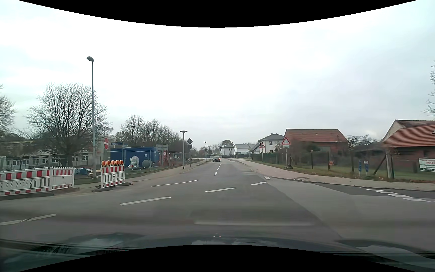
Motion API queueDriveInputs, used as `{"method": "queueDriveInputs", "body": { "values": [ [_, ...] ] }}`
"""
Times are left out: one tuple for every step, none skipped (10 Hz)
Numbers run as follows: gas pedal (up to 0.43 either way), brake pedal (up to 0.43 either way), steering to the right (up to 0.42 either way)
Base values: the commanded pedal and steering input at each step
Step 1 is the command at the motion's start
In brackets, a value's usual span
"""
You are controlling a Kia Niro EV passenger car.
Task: Follow the waypoints while adhering to traffic rules and regulations
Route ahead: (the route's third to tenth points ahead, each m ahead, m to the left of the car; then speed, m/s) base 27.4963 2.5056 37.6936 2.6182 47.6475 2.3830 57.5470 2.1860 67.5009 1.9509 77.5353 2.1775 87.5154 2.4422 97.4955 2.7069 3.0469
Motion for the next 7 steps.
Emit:
{"method": "queueDriveInputs", "body": {
  "values": [
    [0.358,0.000,0.042],
    [0.370,0.000,0.042],
    [0.370,0.000,0.041],
    [0.370,0.000,0.042],
    [0.370,0.000,0.041],
    [0.370,0.000,0.040],
    [0.370,0.000,0.036]
  ]
}}
